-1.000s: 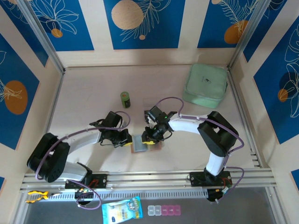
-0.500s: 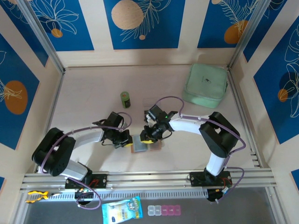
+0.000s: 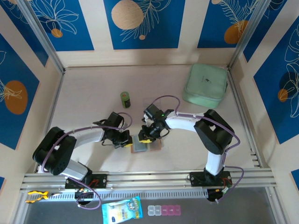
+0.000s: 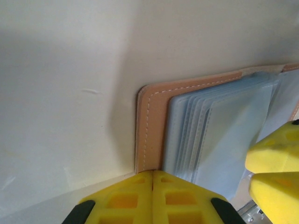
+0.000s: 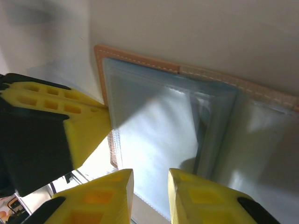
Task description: Take the credit cards out of the card holder
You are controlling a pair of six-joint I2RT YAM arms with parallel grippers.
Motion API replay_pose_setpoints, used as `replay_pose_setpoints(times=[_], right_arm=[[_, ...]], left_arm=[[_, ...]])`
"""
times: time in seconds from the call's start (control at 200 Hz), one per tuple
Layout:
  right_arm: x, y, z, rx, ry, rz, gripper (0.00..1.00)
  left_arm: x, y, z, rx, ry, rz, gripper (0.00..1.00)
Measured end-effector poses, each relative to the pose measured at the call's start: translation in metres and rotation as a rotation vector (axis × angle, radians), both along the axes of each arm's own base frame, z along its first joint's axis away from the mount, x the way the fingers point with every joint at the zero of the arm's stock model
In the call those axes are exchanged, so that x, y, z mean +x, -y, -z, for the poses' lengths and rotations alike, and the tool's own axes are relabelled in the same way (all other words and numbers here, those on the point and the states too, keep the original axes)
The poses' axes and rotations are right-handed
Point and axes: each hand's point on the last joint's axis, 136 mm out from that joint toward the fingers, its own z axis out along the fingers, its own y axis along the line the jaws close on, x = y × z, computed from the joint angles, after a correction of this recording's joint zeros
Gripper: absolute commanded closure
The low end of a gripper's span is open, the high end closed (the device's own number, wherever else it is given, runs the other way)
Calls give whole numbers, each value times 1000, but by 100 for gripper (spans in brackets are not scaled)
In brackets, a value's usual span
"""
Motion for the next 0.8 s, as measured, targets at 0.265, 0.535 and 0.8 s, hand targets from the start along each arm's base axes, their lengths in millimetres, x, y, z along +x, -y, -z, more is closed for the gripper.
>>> replay_pose_setpoints(times=[0.265, 0.535, 0.8], right_arm=[[-3, 6, 5, -34, -13, -2, 73], [0, 11, 6, -46, -10, 9, 73], [2, 14, 7, -52, -13, 18, 74]], left_arm=[[0, 0, 0, 0, 2, 4, 92], [0, 0, 0, 1, 4, 5, 93], [0, -3, -3, 20, 7, -2, 92]])
